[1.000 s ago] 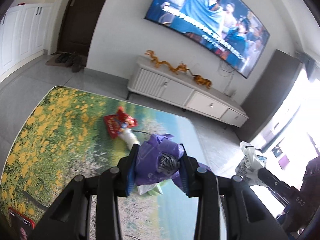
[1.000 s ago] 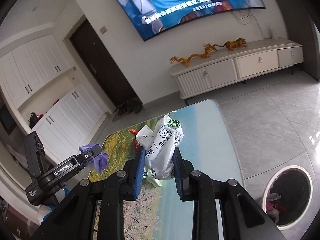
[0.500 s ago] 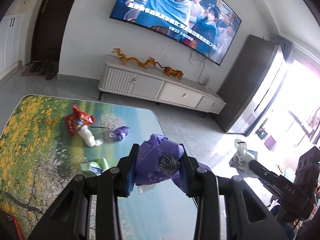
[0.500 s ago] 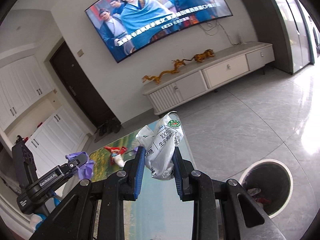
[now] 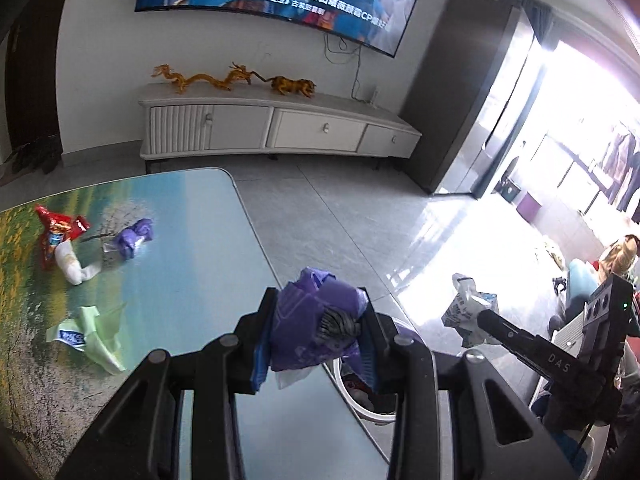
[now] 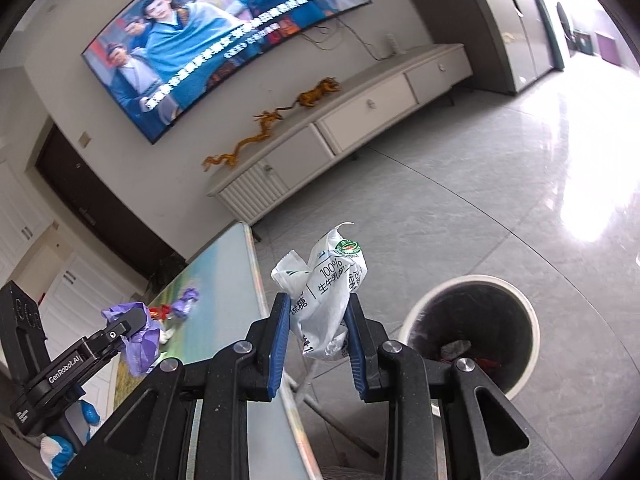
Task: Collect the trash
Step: 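Lift both bags and carry them over the trash bin, then open both tools to drop the bags into the trash bin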
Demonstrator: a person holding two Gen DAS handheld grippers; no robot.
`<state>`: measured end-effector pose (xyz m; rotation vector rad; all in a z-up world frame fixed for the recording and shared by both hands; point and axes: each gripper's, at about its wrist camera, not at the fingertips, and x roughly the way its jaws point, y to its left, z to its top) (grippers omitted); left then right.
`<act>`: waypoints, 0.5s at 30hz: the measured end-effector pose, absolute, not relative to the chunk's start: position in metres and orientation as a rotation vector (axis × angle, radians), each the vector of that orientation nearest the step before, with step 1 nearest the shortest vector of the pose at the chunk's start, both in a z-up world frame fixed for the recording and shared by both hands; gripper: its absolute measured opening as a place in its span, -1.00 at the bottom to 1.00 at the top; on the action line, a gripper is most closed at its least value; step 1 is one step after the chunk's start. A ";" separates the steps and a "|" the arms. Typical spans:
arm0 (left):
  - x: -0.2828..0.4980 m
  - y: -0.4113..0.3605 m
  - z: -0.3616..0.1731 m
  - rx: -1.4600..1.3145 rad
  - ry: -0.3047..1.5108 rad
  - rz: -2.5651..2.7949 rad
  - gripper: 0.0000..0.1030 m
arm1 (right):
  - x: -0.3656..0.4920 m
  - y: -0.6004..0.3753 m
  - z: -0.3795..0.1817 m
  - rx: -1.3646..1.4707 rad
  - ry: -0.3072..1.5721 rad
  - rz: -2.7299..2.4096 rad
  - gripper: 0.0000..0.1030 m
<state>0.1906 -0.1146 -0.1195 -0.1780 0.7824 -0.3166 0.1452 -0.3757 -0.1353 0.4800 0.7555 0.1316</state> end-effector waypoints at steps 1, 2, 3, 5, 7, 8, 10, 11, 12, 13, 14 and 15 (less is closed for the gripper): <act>0.195 -0.124 -0.123 -0.164 0.794 -0.329 -0.33 | 0.146 -0.382 -0.139 0.486 0.762 0.121 -0.51; 0.199 -0.135 -0.127 -0.150 0.807 -0.343 -0.33 | 0.147 -0.389 -0.145 0.493 0.771 0.107 -0.51; 0.203 -0.144 -0.131 -0.140 0.818 -0.354 -0.33 | 0.146 -0.394 -0.150 0.499 0.779 0.096 -0.51; 0.211 -0.163 -0.138 -0.118 0.840 -0.378 -0.33 | 0.148 -0.406 -0.161 0.517 0.795 0.073 -0.51; 0.219 -0.183 -0.146 -0.091 0.860 -0.403 -0.33 | 0.147 -0.418 -0.173 0.534 0.814 0.048 -0.51; 0.222 -0.194 -0.151 -0.077 0.870 -0.415 -0.33 | 0.148 -0.424 -0.179 0.542 0.824 0.037 -0.50; 0.231 -0.213 -0.161 -0.052 0.893 -0.439 -0.32 | 0.149 -0.435 -0.189 0.557 0.841 0.017 -0.50; 0.234 -0.224 -0.166 -0.038 0.904 -0.449 -0.32 | 0.151 -0.440 -0.194 0.566 0.852 0.008 -0.50; 0.237 -0.232 -0.171 -0.029 0.914 -0.457 -0.32 | 0.153 -0.445 -0.199 0.578 0.862 -0.001 -0.50; 0.241 -0.241 -0.176 -0.023 0.925 -0.471 -0.31 | 0.155 -0.449 -0.204 0.586 0.870 -0.011 -0.50; 0.244 -0.251 -0.181 -0.020 0.937 -0.490 -0.28 | 0.159 -0.452 -0.208 0.593 0.877 -0.021 -0.48; 0.247 -0.258 -0.186 -0.017 0.947 -0.503 -0.28 | 0.161 -0.456 -0.213 0.601 0.885 -0.030 -0.46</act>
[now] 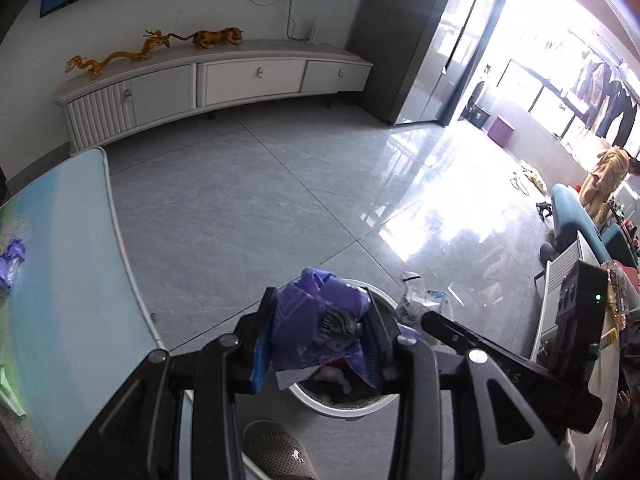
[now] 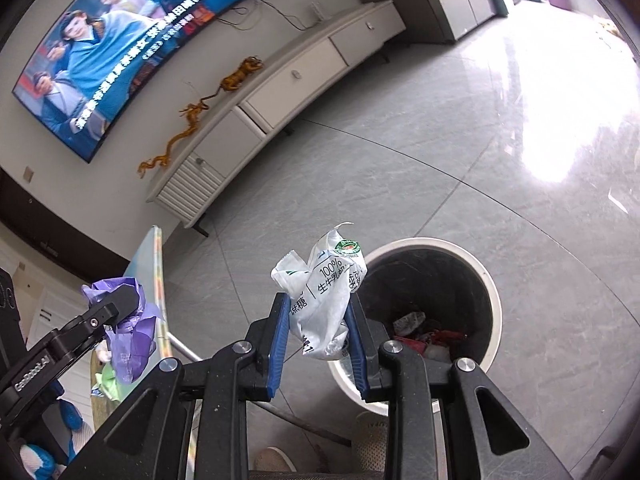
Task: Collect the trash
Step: 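Open both tools to drop the bags into the trash bin, then move both open tools back over the remaining wrappers on the table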
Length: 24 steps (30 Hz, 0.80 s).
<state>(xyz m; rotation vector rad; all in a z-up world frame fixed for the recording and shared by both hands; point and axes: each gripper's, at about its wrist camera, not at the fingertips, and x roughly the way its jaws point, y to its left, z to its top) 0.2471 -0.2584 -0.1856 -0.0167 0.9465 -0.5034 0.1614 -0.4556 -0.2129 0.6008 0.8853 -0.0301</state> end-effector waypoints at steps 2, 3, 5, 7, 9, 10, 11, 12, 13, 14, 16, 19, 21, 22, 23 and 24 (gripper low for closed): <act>0.251 -0.273 -0.194 -0.009 0.964 -0.535 -0.28 | 0.165 -0.464 -0.222 0.616 0.901 -0.053 -0.45; 0.254 -0.281 -0.198 -0.012 0.975 -0.552 -0.26 | 0.167 -0.467 -0.226 0.623 0.907 -0.066 -0.43; 0.259 -0.293 -0.207 -0.033 1.002 -0.590 -0.11 | 0.169 -0.474 -0.232 0.631 0.917 -0.086 -0.41; 0.263 -0.303 -0.213 -0.044 1.017 -0.613 -0.01 | 0.169 -0.481 -0.238 0.644 0.922 -0.110 -0.30; 0.267 -0.311 -0.219 -0.047 1.032 -0.633 0.05 | 0.168 -0.487 -0.241 0.651 0.922 -0.135 -0.05; 0.270 -0.314 -0.221 -0.048 1.039 -0.635 0.06 | 0.166 -0.489 -0.242 0.651 0.923 -0.144 -0.03; 0.270 -0.315 -0.223 -0.050 1.047 -0.635 0.06 | 0.165 -0.492 -0.243 0.652 0.924 -0.151 -0.03; 0.271 -0.314 -0.223 -0.050 1.049 -0.636 0.06 | 0.164 -0.494 -0.243 0.655 0.924 -0.156 -0.03; 0.270 -0.314 -0.222 -0.045 1.045 -0.635 0.06 | 0.163 -0.495 -0.242 0.654 0.924 -0.160 -0.03; 0.269 -0.312 -0.221 -0.039 1.038 -0.629 0.06 | 0.161 -0.496 -0.241 0.649 0.922 -0.165 -0.03; 0.269 -0.307 -0.217 -0.037 1.029 -0.619 0.06 | 0.159 -0.496 -0.238 0.641 0.917 -0.173 -0.03; 0.262 -0.289 -0.208 -0.040 1.001 -0.585 0.06 | 0.155 -0.495 -0.231 0.642 0.900 -0.172 -0.03; 0.257 -0.275 -0.199 -0.030 0.973 -0.559 0.06 | 0.154 -0.491 -0.224 0.635 0.888 -0.165 -0.03; 0.253 -0.268 -0.194 -0.026 0.957 -0.541 0.06 | 0.153 -0.489 -0.220 0.632 0.882 -0.159 -0.03; 0.249 -0.261 -0.189 -0.025 0.942 -0.528 0.06 | 0.152 -0.486 -0.216 0.627 0.876 -0.151 -0.03; 0.245 -0.252 -0.184 -0.023 0.922 -0.511 0.06 | 0.150 -0.482 -0.211 0.622 0.870 -0.144 -0.03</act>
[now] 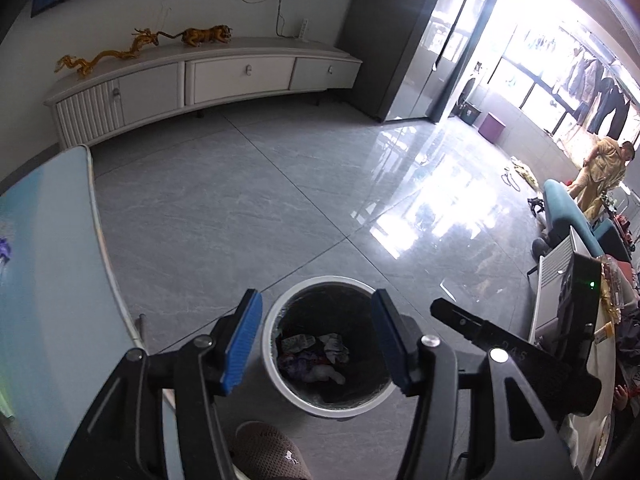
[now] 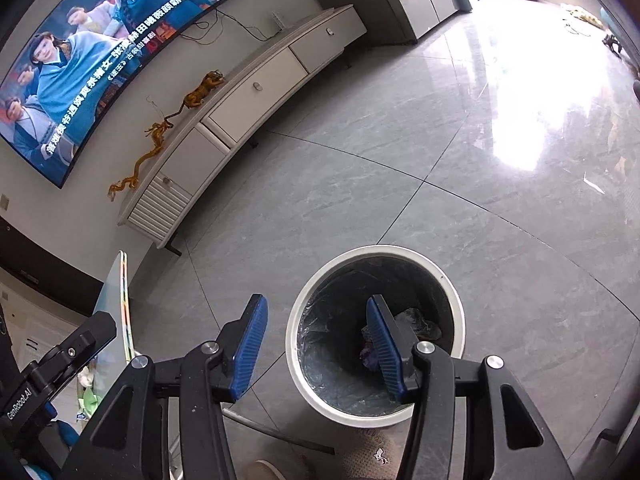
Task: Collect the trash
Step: 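Move both open tools back over the remaining wrappers on the table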
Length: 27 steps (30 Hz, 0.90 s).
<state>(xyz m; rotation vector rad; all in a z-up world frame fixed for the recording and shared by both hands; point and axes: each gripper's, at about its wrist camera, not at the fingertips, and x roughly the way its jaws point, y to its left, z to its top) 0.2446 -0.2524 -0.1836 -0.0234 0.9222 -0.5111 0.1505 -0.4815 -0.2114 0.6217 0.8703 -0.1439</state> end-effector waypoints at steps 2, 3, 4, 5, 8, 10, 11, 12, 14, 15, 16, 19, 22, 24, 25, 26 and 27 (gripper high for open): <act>0.236 -0.233 -0.174 -0.022 0.891 -0.467 0.06 | 0.148 -0.474 -0.203 0.610 0.857 -0.128 -0.03; 0.232 -0.222 -0.169 -0.027 0.875 -0.449 0.06 | 0.147 -0.469 -0.199 0.603 0.850 -0.120 -0.03; 0.227 -0.211 -0.164 -0.031 0.859 -0.425 0.06 | 0.146 -0.465 -0.194 0.598 0.844 -0.111 -0.03; 0.223 -0.199 -0.160 -0.035 0.844 -0.403 0.06 | 0.145 -0.460 -0.190 0.592 0.837 -0.101 -0.03; 0.207 -0.163 -0.149 -0.066 0.815 -0.345 0.11 | 0.143 -0.443 -0.175 0.565 0.819 -0.071 -0.03; 0.197 -0.139 -0.144 -0.086 0.799 -0.312 0.18 | 0.142 -0.430 -0.167 0.549 0.808 -0.047 -0.03; 0.192 -0.128 -0.141 -0.096 0.789 -0.298 0.18 | 0.141 -0.424 -0.163 0.541 0.803 -0.036 -0.03; 0.186 -0.117 -0.138 -0.105 0.780 -0.288 0.19 | 0.141 -0.417 -0.158 0.530 0.799 -0.023 -0.03; 0.178 -0.099 -0.132 -0.122 0.765 -0.270 0.19 | 0.140 -0.403 -0.151 0.508 0.794 0.001 -0.03; 0.174 -0.090 -0.129 -0.132 0.756 -0.261 0.19 | 0.140 -0.395 -0.147 0.497 0.791 0.014 -0.03; 0.170 -0.081 -0.126 -0.141 0.748 -0.251 0.19 | 0.140 -0.388 -0.143 0.487 0.789 0.027 -0.03; 0.158 -0.055 -0.122 -0.169 0.732 -0.222 0.19 | 0.140 -0.366 -0.135 0.453 0.785 0.064 -0.03; 0.147 -0.031 -0.125 -0.197 0.730 -0.190 0.19 | 0.139 -0.345 -0.127 0.420 0.785 0.102 -0.03; 0.140 -0.012 -0.130 -0.223 0.733 -0.162 0.19 | 0.140 -0.331 -0.121 0.396 0.783 0.127 -0.03; 0.135 -0.002 -0.133 -0.234 0.733 -0.144 0.19 | 0.140 -0.325 -0.119 0.385 0.781 0.138 -0.03; 0.133 0.008 -0.136 -0.243 0.734 -0.131 0.19 | 0.140 -0.318 -0.116 0.375 0.779 0.149 -0.03; 0.130 0.019 -0.139 -0.256 0.737 -0.117 0.20 | 0.140 -0.311 -0.113 0.365 0.778 0.162 -0.02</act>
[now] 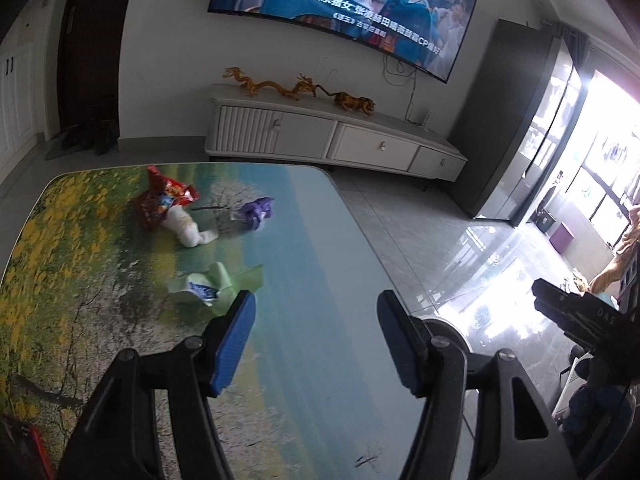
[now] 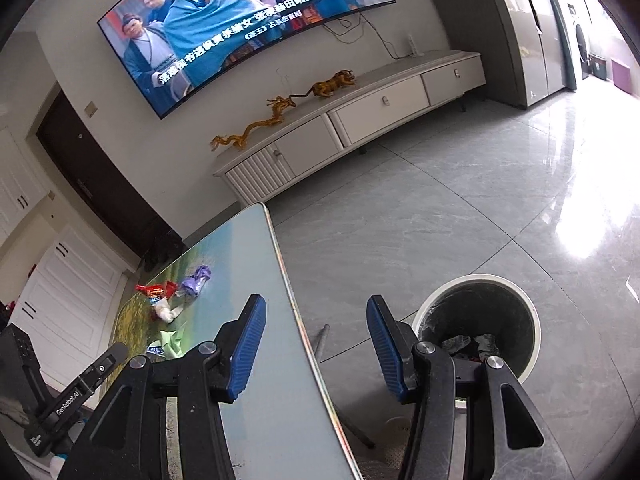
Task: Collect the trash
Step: 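Move both open tools back over the remaining wrappers on the table, then grasp a light green wrapper with the left tool while the right tool grasps a purple wrapper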
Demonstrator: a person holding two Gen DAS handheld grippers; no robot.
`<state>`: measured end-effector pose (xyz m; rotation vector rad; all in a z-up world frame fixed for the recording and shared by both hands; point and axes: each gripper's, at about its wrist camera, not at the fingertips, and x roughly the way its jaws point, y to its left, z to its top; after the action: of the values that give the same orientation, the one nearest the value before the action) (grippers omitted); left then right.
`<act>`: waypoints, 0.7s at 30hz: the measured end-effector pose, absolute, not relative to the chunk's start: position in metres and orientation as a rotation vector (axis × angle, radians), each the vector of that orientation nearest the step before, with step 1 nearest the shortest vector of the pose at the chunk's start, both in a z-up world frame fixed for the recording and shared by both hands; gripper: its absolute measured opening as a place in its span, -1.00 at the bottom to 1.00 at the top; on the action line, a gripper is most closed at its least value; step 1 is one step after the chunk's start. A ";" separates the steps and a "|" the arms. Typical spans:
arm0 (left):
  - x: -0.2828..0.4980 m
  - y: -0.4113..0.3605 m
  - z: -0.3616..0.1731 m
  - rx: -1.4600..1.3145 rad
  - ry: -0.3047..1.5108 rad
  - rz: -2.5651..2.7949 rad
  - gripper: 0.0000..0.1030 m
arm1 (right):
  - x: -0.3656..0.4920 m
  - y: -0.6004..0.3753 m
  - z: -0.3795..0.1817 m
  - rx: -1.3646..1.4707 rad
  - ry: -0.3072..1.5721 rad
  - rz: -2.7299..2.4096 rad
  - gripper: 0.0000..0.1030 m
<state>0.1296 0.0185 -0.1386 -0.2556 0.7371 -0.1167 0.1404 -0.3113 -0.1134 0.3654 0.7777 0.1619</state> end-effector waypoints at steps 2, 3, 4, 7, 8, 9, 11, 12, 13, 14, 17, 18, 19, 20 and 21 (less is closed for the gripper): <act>0.123 0.038 -0.144 -0.277 0.741 -0.082 0.20 | 0.141 -0.300 -0.110 0.350 0.776 0.184 -0.01; 0.121 0.046 -0.146 -0.286 0.743 -0.066 0.20 | 0.142 -0.294 -0.110 0.342 0.775 0.193 0.00; 0.117 0.054 -0.149 -0.297 0.745 -0.049 0.20 | 0.142 -0.289 -0.109 0.334 0.777 0.203 0.01; 0.115 0.074 -0.157 -0.332 0.760 0.001 0.20 | 0.145 -0.273 -0.112 0.318 0.791 0.237 0.01; 0.114 0.080 -0.160 -0.344 0.766 0.014 0.20 | 0.147 -0.269 -0.113 0.313 0.797 0.247 0.01; 0.115 0.084 -0.162 -0.355 0.772 0.023 0.20 | 0.150 -0.263 -0.114 0.306 0.804 0.258 0.01; 0.117 0.088 -0.166 -0.365 0.785 0.032 0.20 | 0.153 -0.253 -0.116 0.289 0.814 0.276 0.01; 0.120 0.089 -0.168 -0.371 0.793 0.033 0.20 | 0.156 -0.248 -0.117 0.281 0.821 0.287 0.01; 0.123 0.089 -0.170 -0.377 0.801 0.031 0.21 | 0.158 -0.244 -0.118 0.277 0.828 0.299 0.01; 0.126 0.088 -0.174 -0.384 0.811 0.027 0.24 | 0.161 -0.239 -0.119 0.272 0.835 0.309 0.01; 0.137 0.083 -0.183 -0.391 0.839 0.015 0.36 | 0.173 -0.225 -0.123 0.250 0.855 0.336 0.03; 0.142 0.081 -0.187 -0.394 0.849 0.013 0.36 | 0.177 -0.220 -0.125 0.241 0.863 0.347 0.03; 0.146 0.079 -0.189 -0.400 0.856 0.012 0.36 | 0.181 -0.216 -0.126 0.235 0.869 0.359 0.03; 0.151 0.078 -0.192 -0.405 0.861 0.014 0.36 | 0.186 -0.212 -0.128 0.229 0.876 0.369 0.03; 0.157 0.078 -0.195 -0.411 0.868 0.020 0.36 | 0.191 -0.207 -0.129 0.221 0.883 0.378 0.03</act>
<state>0.1566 0.0776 -0.1946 -0.4106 0.8676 0.0195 0.1914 -0.2071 -0.1293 0.2210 0.8831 0.3780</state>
